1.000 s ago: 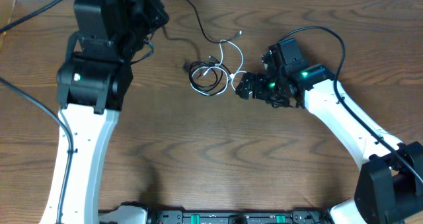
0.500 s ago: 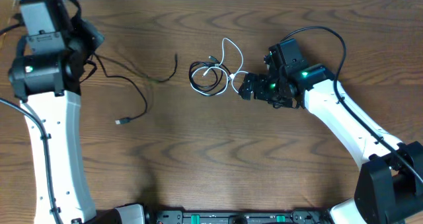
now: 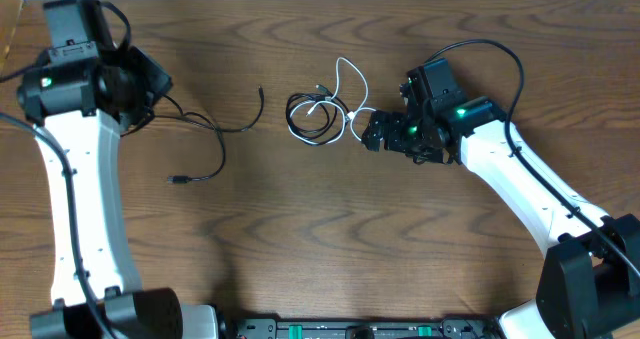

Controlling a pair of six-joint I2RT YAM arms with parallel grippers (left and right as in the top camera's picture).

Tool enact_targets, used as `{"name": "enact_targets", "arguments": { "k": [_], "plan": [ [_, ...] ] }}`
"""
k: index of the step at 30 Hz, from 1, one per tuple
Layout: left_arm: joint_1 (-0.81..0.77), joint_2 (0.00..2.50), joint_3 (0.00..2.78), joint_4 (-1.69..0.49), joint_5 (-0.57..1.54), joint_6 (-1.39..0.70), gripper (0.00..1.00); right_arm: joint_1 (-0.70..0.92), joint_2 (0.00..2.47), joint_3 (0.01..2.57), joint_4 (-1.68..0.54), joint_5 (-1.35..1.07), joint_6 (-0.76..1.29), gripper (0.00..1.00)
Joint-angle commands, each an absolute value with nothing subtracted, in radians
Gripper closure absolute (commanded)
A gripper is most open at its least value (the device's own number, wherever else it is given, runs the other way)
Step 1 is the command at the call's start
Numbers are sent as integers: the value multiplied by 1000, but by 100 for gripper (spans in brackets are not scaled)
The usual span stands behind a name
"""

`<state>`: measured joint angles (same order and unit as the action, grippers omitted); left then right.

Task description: Untangle cables

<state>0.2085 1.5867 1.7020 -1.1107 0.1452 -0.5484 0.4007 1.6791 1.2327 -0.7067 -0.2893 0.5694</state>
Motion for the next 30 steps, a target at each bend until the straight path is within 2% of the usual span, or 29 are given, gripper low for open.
{"name": "enact_targets", "arguments": {
  "k": [1, 4, 7, 11, 17, 23, 27, 30],
  "plan": [
    [193, 1659, 1702, -1169, 305, -531, 60, 406, 1684, 1228, -706, -274, 560, 1],
    [159, 1723, 1699, -1225, 378, -530, 60, 406, 1685, 1228, -707, -274, 560, 1],
    [145, 1760, 1699, -1202, 310, -501, 60, 406, 1685, 1228, -714, -273, 559, 1],
    [202, 1766, 1699, -1089, 106, -532, 52, 408, 1685, 1228, -731, -266, 555, 1],
    [326, 1784, 1699, -872, 24, -521, 52, 408, 1685, 1228, -724, -263, 544, 1],
    [375, 1883, 1698, -751, -288, -436, 52, 408, 1685, 1228, -739, -264, 526, 1],
    [420, 2026, 1698, -639, -303, -284, 52, 408, 1685, 1228, -764, -264, 506, 1],
    [453, 2086, 1698, -562, -308, -282, 52, 408, 1685, 1228, -788, -262, 478, 1]
  ]
}}
